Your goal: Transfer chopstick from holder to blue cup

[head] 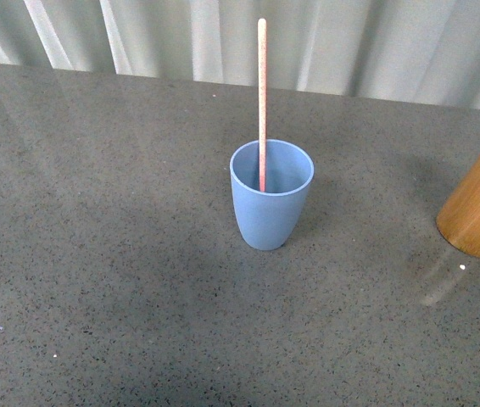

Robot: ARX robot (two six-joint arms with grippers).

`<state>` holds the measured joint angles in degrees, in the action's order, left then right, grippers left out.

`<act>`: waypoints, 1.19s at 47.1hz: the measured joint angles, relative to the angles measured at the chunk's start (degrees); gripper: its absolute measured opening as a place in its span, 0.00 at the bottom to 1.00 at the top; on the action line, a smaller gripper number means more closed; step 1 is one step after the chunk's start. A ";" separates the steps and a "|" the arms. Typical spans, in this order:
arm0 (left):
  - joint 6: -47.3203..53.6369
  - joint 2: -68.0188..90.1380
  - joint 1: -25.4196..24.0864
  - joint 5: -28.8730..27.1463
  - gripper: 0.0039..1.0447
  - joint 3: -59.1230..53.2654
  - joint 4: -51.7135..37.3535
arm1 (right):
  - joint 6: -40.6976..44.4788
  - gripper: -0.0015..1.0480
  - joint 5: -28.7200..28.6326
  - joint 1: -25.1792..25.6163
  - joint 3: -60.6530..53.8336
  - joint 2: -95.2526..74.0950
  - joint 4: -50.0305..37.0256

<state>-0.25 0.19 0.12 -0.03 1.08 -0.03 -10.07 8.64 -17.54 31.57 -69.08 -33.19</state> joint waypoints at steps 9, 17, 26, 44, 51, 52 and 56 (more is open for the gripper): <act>0.00 0.00 0.00 0.00 0.94 -0.02 0.00 | 2.12 0.90 1.90 13.79 -7.96 18.95 15.10; 0.00 0.00 0.00 0.00 0.94 -0.02 0.00 | 3.08 0.90 0.68 24.11 -15.96 32.98 25.55; 0.02 0.00 0.00 0.02 0.94 0.00 0.00 | 7.54 0.73 -15.37 26.69 -21.81 36.11 12.24; 0.00 -0.02 0.00 0.00 0.94 -0.02 0.00 | 9.92 0.01 -8.83 17.77 -27.82 46.95 14.80; 0.00 -0.02 0.00 0.00 0.94 0.00 0.00 | 10.01 0.01 -8.68 17.75 -29.11 50.38 17.16; 0.00 -0.02 0.00 0.00 0.94 0.00 0.00 | 10.01 0.01 -8.68 17.75 -29.20 50.77 17.46; 0.00 -0.02 0.00 0.00 0.94 -0.02 0.00 | 10.01 0.01 -8.68 17.75 -30.03 52.52 17.84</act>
<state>-0.25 0.16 0.12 -0.03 1.06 -0.03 -0.05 -0.03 0.21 1.54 -16.56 -15.35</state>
